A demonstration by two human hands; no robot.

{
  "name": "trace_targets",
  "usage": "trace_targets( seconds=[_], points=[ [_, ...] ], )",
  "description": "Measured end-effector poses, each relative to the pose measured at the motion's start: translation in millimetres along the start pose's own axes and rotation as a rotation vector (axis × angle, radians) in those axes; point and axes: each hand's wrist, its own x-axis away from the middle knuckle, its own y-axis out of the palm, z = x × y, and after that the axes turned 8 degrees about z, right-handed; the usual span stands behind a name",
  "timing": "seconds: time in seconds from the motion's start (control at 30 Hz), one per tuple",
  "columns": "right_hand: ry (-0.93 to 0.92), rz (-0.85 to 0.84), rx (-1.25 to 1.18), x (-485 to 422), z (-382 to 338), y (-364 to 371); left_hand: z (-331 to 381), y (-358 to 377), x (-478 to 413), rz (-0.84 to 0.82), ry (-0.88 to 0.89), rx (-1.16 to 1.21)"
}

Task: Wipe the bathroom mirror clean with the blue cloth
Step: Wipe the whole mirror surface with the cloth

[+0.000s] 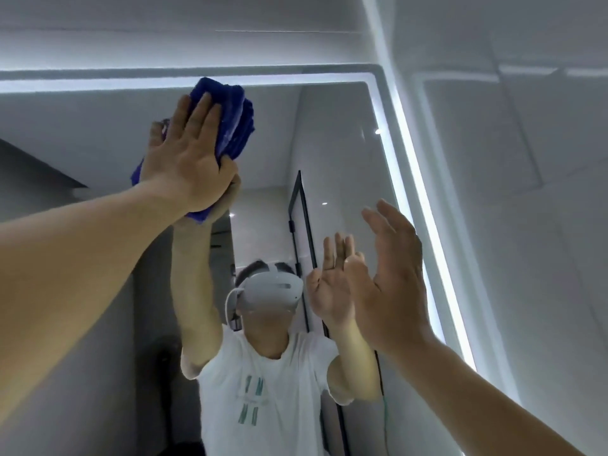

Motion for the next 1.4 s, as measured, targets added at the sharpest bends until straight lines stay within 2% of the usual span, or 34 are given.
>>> trace_targets(
  seconds=[0.13, 0.23, 0.33, 0.43, 0.53, 0.73, 0.83, 0.97, 1.13, 1.27, 1.4],
  points=[
    [0.043, -0.018, 0.007, -6.7, -4.3, -1.8, 12.2, -3.2, 30.6, 0.008, 0.002, -0.015],
    [0.063, -0.007, 0.004, -10.3, -10.4, 0.0, 28.7, -7.0, 72.8, -0.010, 0.097, -0.021],
    [0.063, -0.026, 0.002, -10.2, -15.8, 2.7, 43.9, -5.3, 136.0, -0.045, 0.288, -0.006],
    [0.045, -0.033, 0.001, -9.1, -18.5, 4.1, 48.5, -0.9, 185.4, -0.094, 0.615, 0.001],
    [0.027, -0.032, -0.021, -10.2, -19.9, 5.1, 40.0, -1.0, 183.7, -0.125, 0.820, 0.005],
    [0.008, -0.028, 0.009, -22.3, -16.0, 11.4, 19.9, -2.9, 125.5, -0.162, 0.912, -0.030],
    [0.021, 0.005, 0.019, -34.6, -14.9, 19.2, 3.1, -3.0, 62.4, -0.123, 0.761, -0.068],
    [0.014, 0.039, 0.021, -52.5, -12.5, 27.8, -10.2, 0.3, -17.7, -0.066, 0.427, -0.038],
    [-0.023, 0.068, 0.029, -73.1, -9.4, 27.0, -14.7, 3.6, -100.3, -0.102, 0.103, 0.015],
    [0.003, 0.055, 0.012, -82.3, -8.6, 23.6, -8.5, 5.8, -124.7, -0.110, -0.006, 0.018],
    [0.043, 0.055, -0.021, -84.5, -9.2, 15.7, 1.6, 8.0, -109.3, -0.003, 0.032, -0.029]
  ],
)
